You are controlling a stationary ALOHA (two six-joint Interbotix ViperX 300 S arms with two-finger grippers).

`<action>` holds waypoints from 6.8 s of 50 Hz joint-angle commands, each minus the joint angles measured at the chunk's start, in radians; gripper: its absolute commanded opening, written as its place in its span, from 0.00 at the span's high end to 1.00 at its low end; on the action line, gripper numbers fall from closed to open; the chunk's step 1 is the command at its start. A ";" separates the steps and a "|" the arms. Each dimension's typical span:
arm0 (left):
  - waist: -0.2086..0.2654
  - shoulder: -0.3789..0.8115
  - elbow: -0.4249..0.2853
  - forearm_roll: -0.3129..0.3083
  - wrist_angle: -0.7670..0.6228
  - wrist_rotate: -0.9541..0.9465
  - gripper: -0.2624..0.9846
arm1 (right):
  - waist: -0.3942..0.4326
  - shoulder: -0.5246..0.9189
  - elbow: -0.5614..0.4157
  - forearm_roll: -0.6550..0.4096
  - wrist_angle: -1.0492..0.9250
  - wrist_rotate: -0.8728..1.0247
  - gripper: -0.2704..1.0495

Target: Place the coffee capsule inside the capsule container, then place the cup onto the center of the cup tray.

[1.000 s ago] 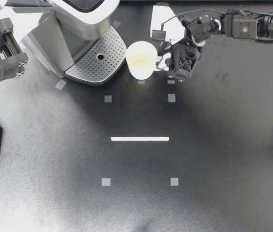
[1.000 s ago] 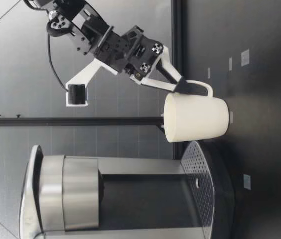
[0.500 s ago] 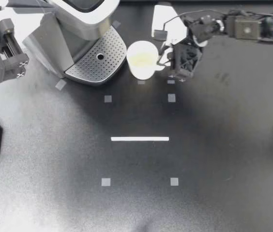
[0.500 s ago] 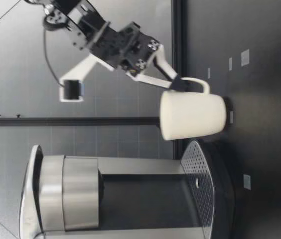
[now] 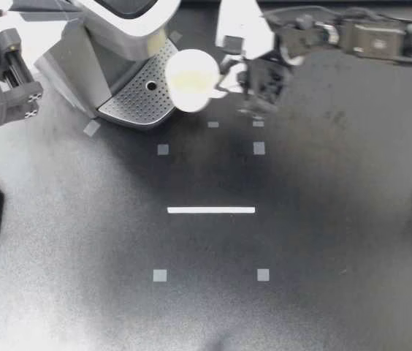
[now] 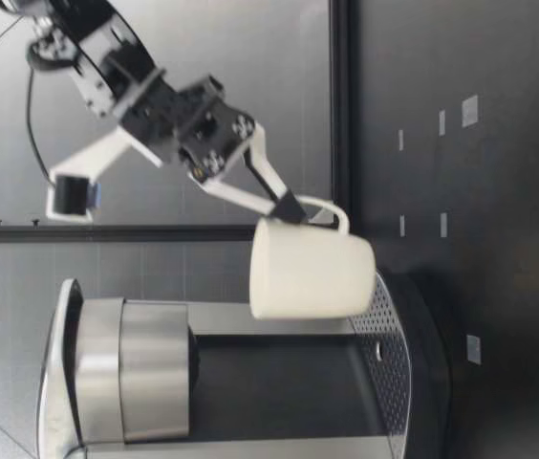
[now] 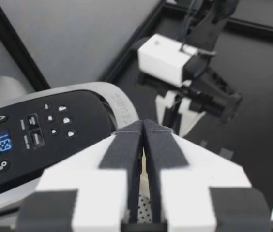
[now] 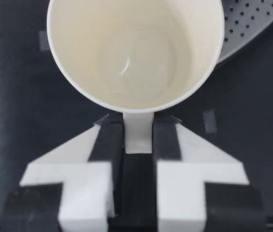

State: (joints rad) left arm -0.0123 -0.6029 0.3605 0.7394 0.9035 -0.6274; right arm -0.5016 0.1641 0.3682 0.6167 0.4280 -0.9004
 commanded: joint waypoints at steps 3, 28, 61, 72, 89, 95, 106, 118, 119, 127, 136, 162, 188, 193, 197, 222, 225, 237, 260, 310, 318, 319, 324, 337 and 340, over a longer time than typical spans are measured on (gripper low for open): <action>0.000 -0.026 -0.005 0.006 -0.008 -0.003 0.70 | 0.006 0.015 -0.071 0.003 -0.002 -0.002 0.71; 0.000 -0.043 0.009 0.006 -0.008 -0.005 0.70 | 0.006 0.121 -0.179 0.002 -0.005 -0.003 0.71; 0.000 -0.043 0.017 0.006 -0.008 -0.006 0.70 | 0.006 0.175 -0.250 0.000 -0.009 -0.003 0.71; 0.000 -0.043 0.018 0.006 -0.008 -0.017 0.70 | 0.006 0.181 -0.256 0.000 -0.006 -0.002 0.71; 0.000 -0.046 0.025 0.006 -0.008 -0.020 0.70 | 0.006 0.173 -0.253 0.002 -0.003 0.015 0.45; -0.002 -0.046 0.025 0.006 -0.008 -0.020 0.70 | 0.006 0.160 -0.245 0.003 -0.009 0.015 0.34; 0.000 -0.046 0.032 0.015 -0.012 -0.020 0.70 | 0.006 0.086 -0.164 0.002 -0.023 0.018 0.34; 0.104 -0.017 0.058 0.135 -0.054 -0.091 0.70 | 0.008 -0.067 -0.009 0.005 -0.074 0.074 0.34; 0.118 -0.015 0.063 0.138 -0.061 -0.095 0.70 | 0.006 -0.078 0.002 0.005 -0.074 0.080 0.34; 0.227 0.003 0.086 0.138 -0.133 -0.101 0.70 | 0.017 -0.166 0.091 0.025 -0.074 0.123 0.35; 0.288 0.072 0.060 0.135 -0.140 -0.097 0.70 | 0.087 -0.239 0.149 0.066 -0.097 0.143 0.45; 0.365 0.293 -0.215 -0.072 0.092 0.206 0.71 | 0.170 -0.291 0.192 0.097 -0.150 0.144 0.57; 0.439 0.331 -0.218 -0.215 0.063 0.285 0.71 | 0.176 -0.282 0.206 0.097 -0.167 0.133 0.57; 0.437 0.331 -0.215 -0.225 0.063 0.285 0.71 | 0.176 -0.281 0.206 0.097 -0.170 0.132 0.57; 0.437 0.331 -0.212 -0.230 0.063 0.285 0.71 | 0.176 -0.281 0.206 0.097 -0.172 0.132 0.57; 0.437 0.330 -0.140 -0.282 0.091 0.284 0.71 | 0.176 -0.278 0.204 0.097 -0.176 0.130 0.57; 0.439 0.331 -0.137 -0.284 0.094 0.284 0.71 | 0.176 -0.278 0.201 0.097 -0.175 0.130 0.57; 0.437 0.293 -0.169 -0.265 0.015 0.287 0.71 | 0.179 -0.278 0.201 0.097 -0.178 0.135 0.57; 0.379 0.298 -0.204 -0.267 0.002 0.287 0.71 | 0.186 -0.281 0.202 0.097 -0.207 0.135 0.57; 0.387 0.377 -0.216 -0.227 0.043 0.316 0.71 | 0.202 -0.265 0.213 0.097 -0.215 0.135 0.57; 0.387 0.387 -0.215 -0.227 0.078 0.316 0.71 | 0.201 -0.264 0.213 0.097 -0.218 0.132 0.57; 0.388 0.387 -0.215 -0.227 0.083 0.316 0.71 | 0.201 -0.264 0.212 0.097 -0.218 0.132 0.57; 0.388 0.390 -0.212 -0.224 0.091 0.316 0.71 | 0.202 -0.262 0.212 0.097 -0.219 0.132 0.57; 0.407 0.393 -0.212 -0.213 0.100 0.316 0.71 | 0.210 -0.261 0.212 0.097 -0.219 0.130 0.57; 0.407 0.396 -0.210 -0.213 0.110 0.316 0.71 | 0.210 -0.261 0.213 0.097 -0.219 0.130 0.57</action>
State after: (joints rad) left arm 0.3620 -0.2102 0.1473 0.5185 0.9879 -0.3114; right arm -0.2976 -0.0844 0.5921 0.7102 0.2163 -0.7685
